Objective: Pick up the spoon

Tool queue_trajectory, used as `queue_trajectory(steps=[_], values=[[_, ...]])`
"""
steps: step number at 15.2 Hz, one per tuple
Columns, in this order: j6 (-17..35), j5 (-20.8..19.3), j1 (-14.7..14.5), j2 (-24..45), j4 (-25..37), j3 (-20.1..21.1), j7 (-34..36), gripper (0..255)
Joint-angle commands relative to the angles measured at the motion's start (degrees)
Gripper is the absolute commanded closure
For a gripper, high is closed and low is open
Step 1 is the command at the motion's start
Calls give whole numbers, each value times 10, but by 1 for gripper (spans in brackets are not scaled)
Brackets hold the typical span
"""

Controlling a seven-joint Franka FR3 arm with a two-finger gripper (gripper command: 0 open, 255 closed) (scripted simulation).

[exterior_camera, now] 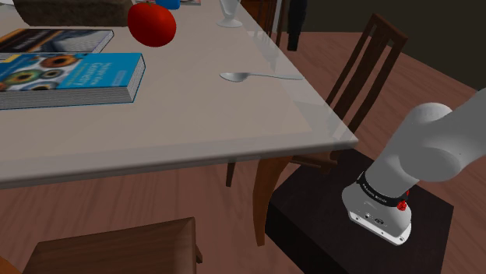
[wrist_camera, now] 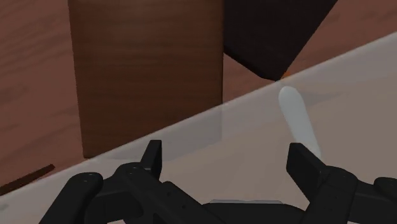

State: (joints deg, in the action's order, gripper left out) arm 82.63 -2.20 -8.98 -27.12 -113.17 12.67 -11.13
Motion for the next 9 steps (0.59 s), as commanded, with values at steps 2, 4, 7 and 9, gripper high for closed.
queue_trajectory(steps=[2,4,7,9], values=[[-26,-4,-20,46,45,35,-3,0],[-44,-8,-33,76,73,59,-4,0],[-64,-13,-49,109,104,86,-3,0],[-48,-12,-49,104,84,85,-3,0]])
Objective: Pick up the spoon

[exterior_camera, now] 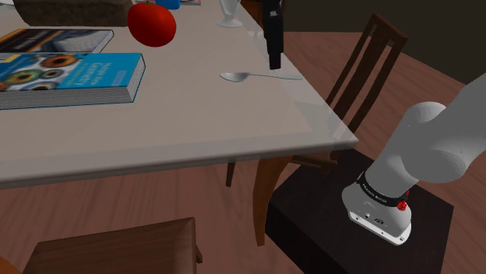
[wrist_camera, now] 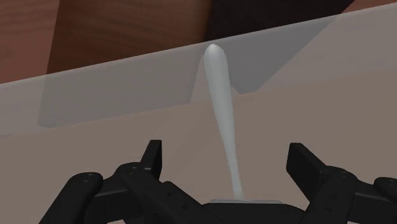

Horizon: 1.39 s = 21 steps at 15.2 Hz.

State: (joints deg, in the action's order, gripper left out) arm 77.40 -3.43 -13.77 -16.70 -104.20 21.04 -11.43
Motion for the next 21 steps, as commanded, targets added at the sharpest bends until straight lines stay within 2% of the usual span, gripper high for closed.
queue_trajectory(steps=[1,5,7,8,17,21], values=[[12,1,-2,-2,-16,2,1,0],[48,4,-3,-10,-59,1,3,0],[48,4,-3,-10,-59,1,3,0],[47,5,-4,-11,-60,2,4,255],[48,4,-3,-10,-59,1,3,255],[17,2,-2,-3,-21,2,1,255]])
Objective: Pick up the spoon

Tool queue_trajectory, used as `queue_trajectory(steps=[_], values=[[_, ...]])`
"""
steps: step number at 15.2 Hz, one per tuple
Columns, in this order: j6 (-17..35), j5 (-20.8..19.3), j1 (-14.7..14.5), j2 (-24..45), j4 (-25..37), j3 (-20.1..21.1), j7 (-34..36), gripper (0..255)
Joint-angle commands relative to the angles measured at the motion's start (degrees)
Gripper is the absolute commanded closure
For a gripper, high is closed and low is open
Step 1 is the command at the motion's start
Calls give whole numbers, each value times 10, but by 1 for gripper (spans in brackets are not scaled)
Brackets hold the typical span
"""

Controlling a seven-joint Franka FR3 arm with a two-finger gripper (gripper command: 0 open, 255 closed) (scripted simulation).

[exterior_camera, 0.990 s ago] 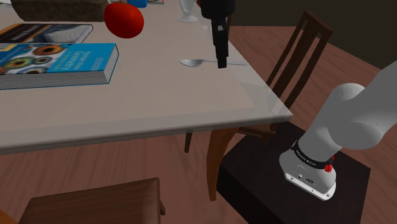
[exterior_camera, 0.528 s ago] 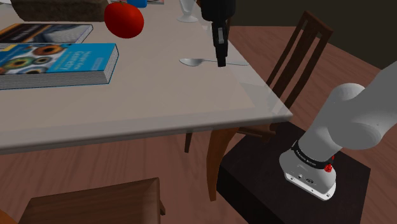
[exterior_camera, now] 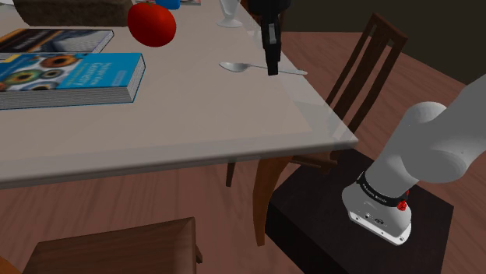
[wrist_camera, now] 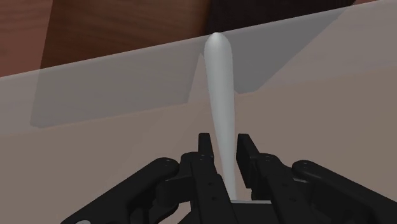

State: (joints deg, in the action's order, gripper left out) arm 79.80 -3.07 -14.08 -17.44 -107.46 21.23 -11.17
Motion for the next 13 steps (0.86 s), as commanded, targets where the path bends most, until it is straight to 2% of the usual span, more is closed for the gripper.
queue_trajectory(steps=[1,11,13], values=[[-15,-3,1,6,21,0,-2,255],[-95,-13,4,35,129,4,-5,255],[-97,-13,4,36,130,4,-5,255]])
